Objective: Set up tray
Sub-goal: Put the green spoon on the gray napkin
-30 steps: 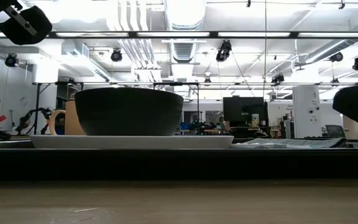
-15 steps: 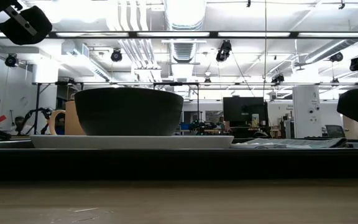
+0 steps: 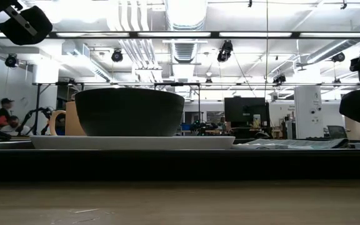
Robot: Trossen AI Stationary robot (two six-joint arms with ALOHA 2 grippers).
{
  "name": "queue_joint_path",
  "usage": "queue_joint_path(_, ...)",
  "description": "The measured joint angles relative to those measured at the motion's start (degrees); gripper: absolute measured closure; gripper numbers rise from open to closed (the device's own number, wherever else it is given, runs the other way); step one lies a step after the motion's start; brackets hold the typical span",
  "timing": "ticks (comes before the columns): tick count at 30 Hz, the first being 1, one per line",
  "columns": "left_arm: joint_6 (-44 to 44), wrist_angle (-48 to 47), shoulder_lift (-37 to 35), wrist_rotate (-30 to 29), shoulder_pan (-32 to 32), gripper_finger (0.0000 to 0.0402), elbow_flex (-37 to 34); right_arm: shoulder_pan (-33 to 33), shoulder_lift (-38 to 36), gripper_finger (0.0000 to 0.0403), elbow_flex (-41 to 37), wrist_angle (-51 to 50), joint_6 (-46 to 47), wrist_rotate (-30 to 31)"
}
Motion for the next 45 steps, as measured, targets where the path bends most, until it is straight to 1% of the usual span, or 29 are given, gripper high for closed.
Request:
queue_joint_path(4, 0.0, 0.0, 0.0, 0.0, 0.0, 0.0378, 0.0, -0.1, -0.1, 0.0379, 3.9, -2.6, -0.7, -1.7)
queue_joint_path(7, 0.0, 0.0, 0.0, 0.0, 0.0, 0.0378, 0.0, 0.1, -1.4, 0.0379, 7.9, -11.6, -1.0, -2.8)
queue_joint_path(12, 0.1, 0.0, 0.0, 0.0, 0.0, 0.0378, 0.0, 0.1, -2.4, 0.0379, 15.3, -21.4, -1.0, -2.0)
queue_joint_path(13, 0.1, 0.0, 0.0, 0.0, 0.0, 0.0378, 0.0, 0.1, -2.7, 0.0379, 16.4, -20.9, -1.4, -1.6)
queue_joint_path(16, 0.2, 0.0, 0.0, 0.0, 0.0, 0.0378, 0.0, -0.9, -4.0, 0.0379, 17.4, -21.3, -3.0, 2.9)
queue_joint_path(21, 0.2, 0.0, 0.0, 0.0, 0.0, 0.0378, 0.0, -5.4, -4.3, 0.0379, 18.5, -21.1, -6.9, 7.8)
queue_joint_path(23, 0.2, 0.0, 0.0, 0.0, 0.0, 0.0378, 0.0, -7.6, -4.4, 0.0379, 18.4, -21.0, -9.0, 8.7)
queue_joint_path(25, 0.2, 0.0, 0.0, 0.0, 0.0, 0.0378, 0.0, -10.2, -4.3, 0.0379, 18.1, -20.5, -11.7, 9.4)
queue_joint_path(27, 0.2, 0.0, 0.0, 0.0, 0.0, 0.0378, 0.0, -13.0, -4.2, 0.0379, 17.7, -18.5, -14.5, 11.7)
queue_joint_path(33, 0.2, 0.0, 0.0, 0.0, 0.0, 0.0378, 0.2, -21.6, -4.2, 0.0379, 16.2, -3.1, -30.9, 16.2)
queue_joint_path(35, 0.2, 0.0, 0.0, 0.0, 0.0, 0.0378, 0.2, -23.3, -4.2, 0.0379, 15.9, 0.0, -34.0, 18.4)
queue_joint_path(37, 0.2, 0.0, 0.0, 0.0, 0.0, 0.0378, 0.1, -24.3, -4.2, 0.0379, 15.6, 0.2, -34.8, 19.7)
queue_joint_path(41, 0.2, 0.0, 0.0, 0.0, 0.0, 0.0378, -0.1, -24.5, -4.2, 0.0379, 13.7, 0.6, -34.8, 19.4)
queue_joint_path(43, 0.2, 0.0, 0.0, 0.0, 0.0, 0.0378, -0.1, -24.5, -4.2, 0.0379, 11.9, 2.7, -34.0, 18.9)
queue_joint_path(45, 0.2, 0.0, 0.0, 0.0, 0.0, 0.0378, -0.1, -24.6, -4.2, 0.0379, 9.8, 6.8, -34.1, 18.1)
